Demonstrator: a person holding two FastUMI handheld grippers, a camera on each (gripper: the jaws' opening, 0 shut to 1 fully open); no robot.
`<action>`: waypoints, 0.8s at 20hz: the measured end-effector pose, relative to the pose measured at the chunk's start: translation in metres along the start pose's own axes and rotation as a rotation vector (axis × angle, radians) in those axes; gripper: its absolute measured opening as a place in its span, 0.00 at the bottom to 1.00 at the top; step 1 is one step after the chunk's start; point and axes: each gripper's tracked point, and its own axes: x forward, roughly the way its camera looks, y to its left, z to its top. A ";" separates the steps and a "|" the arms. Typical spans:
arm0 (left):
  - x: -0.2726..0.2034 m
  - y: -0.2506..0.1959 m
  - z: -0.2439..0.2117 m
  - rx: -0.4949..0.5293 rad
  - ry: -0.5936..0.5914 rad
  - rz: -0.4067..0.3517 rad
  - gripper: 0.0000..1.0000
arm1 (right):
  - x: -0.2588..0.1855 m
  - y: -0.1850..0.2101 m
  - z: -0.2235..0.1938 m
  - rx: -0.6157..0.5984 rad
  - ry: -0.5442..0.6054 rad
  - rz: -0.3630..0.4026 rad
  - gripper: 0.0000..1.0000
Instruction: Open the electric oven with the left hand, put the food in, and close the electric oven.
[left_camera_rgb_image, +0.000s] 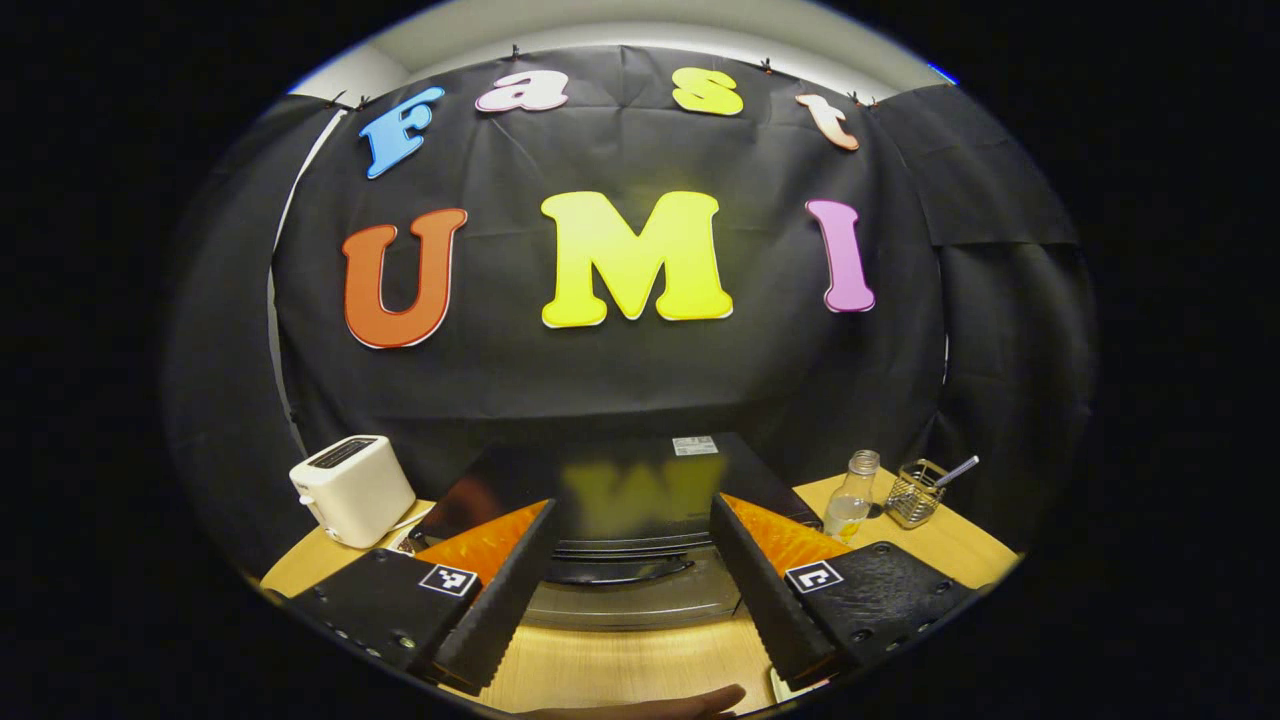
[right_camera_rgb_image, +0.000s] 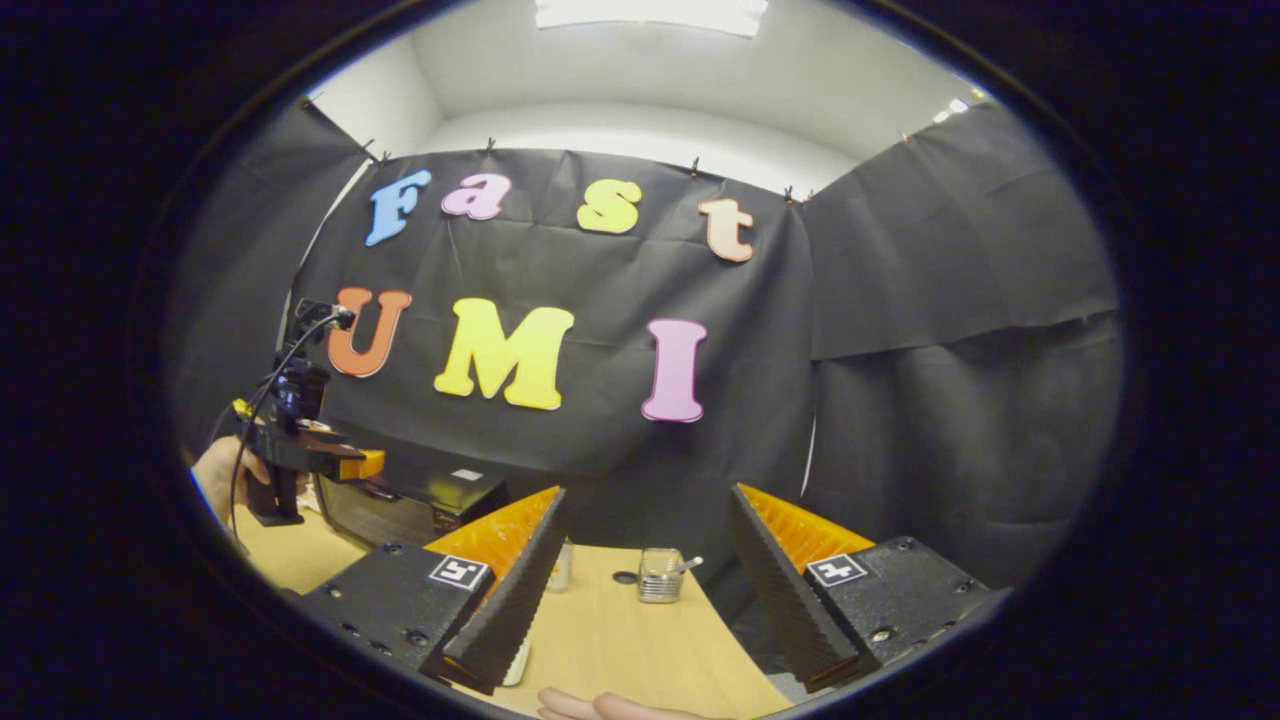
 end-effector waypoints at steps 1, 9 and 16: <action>0.007 0.000 -0.004 -0.002 0.017 -0.001 0.96 | 0.001 0.000 -0.002 0.003 0.001 0.002 0.96; 0.033 0.024 -0.049 -0.019 0.148 0.049 0.97 | 0.008 0.003 -0.033 0.083 0.104 0.047 0.96; 0.021 0.022 -0.055 -0.032 0.188 -0.009 0.98 | -0.019 -0.010 -0.020 0.143 0.090 0.023 0.96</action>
